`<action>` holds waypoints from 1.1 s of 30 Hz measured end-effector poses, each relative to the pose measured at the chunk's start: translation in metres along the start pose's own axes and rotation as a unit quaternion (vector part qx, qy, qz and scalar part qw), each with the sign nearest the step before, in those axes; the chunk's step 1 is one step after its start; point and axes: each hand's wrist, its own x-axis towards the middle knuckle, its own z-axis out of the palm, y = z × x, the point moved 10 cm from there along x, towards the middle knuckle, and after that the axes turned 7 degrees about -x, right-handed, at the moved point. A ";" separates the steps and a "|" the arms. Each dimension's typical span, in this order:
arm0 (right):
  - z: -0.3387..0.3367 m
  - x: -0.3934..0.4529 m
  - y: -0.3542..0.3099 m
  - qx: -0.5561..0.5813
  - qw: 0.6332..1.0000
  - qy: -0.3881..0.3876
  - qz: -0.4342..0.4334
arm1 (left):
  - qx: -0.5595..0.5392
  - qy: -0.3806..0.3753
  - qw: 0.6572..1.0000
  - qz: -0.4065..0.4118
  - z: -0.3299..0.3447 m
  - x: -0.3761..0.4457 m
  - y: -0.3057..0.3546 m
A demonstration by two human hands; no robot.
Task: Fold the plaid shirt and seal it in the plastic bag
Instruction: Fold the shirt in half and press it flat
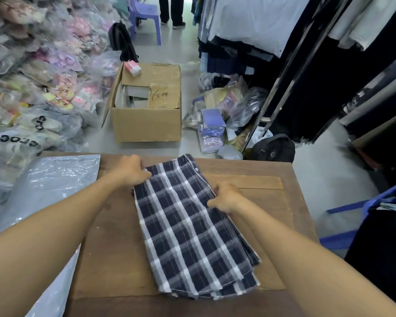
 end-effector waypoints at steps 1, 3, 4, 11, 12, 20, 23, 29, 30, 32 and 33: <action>-0.010 0.001 0.005 -0.038 0.999 0.000 -0.012 | -0.037 -0.020 0.999 -0.014 0.007 -0.010 -0.001; -0.029 -0.001 0.015 -0.122 0.992 0.000 -0.035 | -0.111 -0.071 0.991 -0.039 0.031 -0.036 0.002; -0.037 -0.001 0.022 -0.156 0.987 0.001 -0.039 | -0.140 -0.110 0.983 -0.054 0.049 -0.053 0.005; -0.056 0.000 0.043 -0.255 0.965 0.013 -0.064 | -0.169 -0.271 0.942 -0.103 0.154 -0.127 0.033; -0.055 -0.001 0.042 -0.264 0.962 0.013 -0.070 | -0.165 -0.275 0.942 -0.100 0.155 -0.127 0.035; -0.061 -0.005 0.004 -0.249 0.960 0.063 -0.108 | -0.120 -0.115 0.984 -0.059 0.083 -0.095 0.010; -0.045 -0.005 -0.053 -0.188 0.964 0.066 -0.176 | -0.026 0.060 0.996 -0.068 0.016 -0.080 -0.034; 0.037 -0.004 -0.166 -0.104 0.960 0.011 -0.260 | 0.093 0.114 0.977 -0.154 -0.027 -0.088 -0.132; 0.052 -0.004 -0.181 -0.094 0.959 -0.005 -0.266 | 0.090 0.109 0.975 -0.169 -0.025 -0.092 -0.145; 0.081 -0.005 -0.208 -0.067 0.958 -0.043 -0.276 | 0.106 0.126 0.973 -0.160 -0.024 -0.099 -0.158; 0.095 -0.006 -0.220 -0.055 0.956 -0.059 -0.281 | 0.117 0.139 0.973 -0.144 -0.023 -0.103 -0.160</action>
